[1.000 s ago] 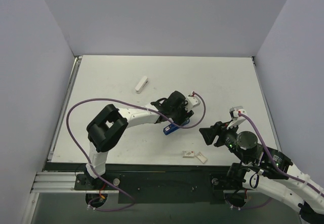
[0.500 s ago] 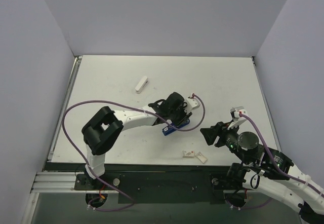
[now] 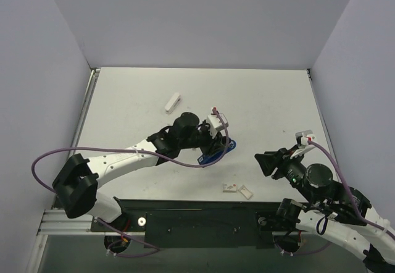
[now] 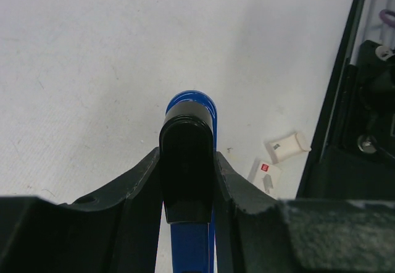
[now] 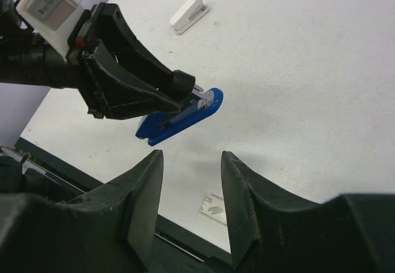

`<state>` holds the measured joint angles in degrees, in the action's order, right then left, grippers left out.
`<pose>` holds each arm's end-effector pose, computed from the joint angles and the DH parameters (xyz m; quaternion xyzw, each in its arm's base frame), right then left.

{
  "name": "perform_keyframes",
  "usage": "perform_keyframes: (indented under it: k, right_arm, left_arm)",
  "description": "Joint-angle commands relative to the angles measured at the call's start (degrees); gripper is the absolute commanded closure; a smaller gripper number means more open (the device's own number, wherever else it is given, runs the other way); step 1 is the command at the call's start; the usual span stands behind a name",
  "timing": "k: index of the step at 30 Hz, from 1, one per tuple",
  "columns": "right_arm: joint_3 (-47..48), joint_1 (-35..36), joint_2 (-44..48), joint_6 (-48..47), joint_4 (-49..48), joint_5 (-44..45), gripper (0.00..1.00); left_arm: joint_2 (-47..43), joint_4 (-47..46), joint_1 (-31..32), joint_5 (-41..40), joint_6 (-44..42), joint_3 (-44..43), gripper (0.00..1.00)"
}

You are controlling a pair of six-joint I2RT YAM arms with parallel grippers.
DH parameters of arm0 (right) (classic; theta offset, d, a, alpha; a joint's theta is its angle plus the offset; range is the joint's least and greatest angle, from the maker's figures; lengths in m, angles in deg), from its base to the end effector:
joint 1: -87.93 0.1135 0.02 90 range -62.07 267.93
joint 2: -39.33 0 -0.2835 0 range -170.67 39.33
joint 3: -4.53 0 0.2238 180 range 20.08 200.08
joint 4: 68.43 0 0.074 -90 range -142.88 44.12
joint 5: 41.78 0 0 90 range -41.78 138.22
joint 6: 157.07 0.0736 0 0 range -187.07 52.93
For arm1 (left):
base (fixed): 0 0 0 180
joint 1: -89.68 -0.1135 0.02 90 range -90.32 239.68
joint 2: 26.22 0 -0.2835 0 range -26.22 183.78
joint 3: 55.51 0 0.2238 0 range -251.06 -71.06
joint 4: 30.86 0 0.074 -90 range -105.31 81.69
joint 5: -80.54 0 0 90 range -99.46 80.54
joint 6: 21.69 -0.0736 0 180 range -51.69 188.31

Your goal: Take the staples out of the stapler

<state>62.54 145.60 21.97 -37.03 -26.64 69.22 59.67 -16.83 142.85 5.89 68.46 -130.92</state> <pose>0.0554 0.0382 0.3410 -0.0438 0.7123 0.3830 0.5865 0.1952 -0.2932 0.2954 0.4367 0.7137 -0.3409 0.4287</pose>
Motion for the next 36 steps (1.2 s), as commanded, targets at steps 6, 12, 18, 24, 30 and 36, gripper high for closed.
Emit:
perform_keyframes:
  k: [6,12,18,24,30,36]
  right_arm:
    - [9.2,-0.3,-9.4,-8.9,-1.1,-8.2,0.59]
    - [16.1,-0.3,-16.5,-16.2,2.5,-23.3,0.57]
    - [18.6,-0.2,-20.6,-21.7,3.5,-38.0,0.51]
    - [20.5,1.1,-23.2,-26.4,5.0,-44.5,0.49]
    - [21.6,2.6,-26.0,-28.8,5.0,-44.6,0.49]
    - [22.2,4.3,-29.1,-29.5,4.4,-44.3,0.49]
  left_arm:
    - [-14.2,-12.3,0.2,14.3,9.4,6.9,1.0]
    - [-20.1,-17.5,0.2,22.0,15.4,12.0,1.0]
    - [-23.9,-22.6,0.2,27.8,20.4,15.5,1.0]
    - [-26.7,-29.1,0.3,30.7,25.4,19.1,1.0]
    - [-27.4,-32.1,0.4,32.0,27.9,20.3,1.0]
    - [-27.9,-33.0,1.1,32.5,28.5,20.7,1.0]
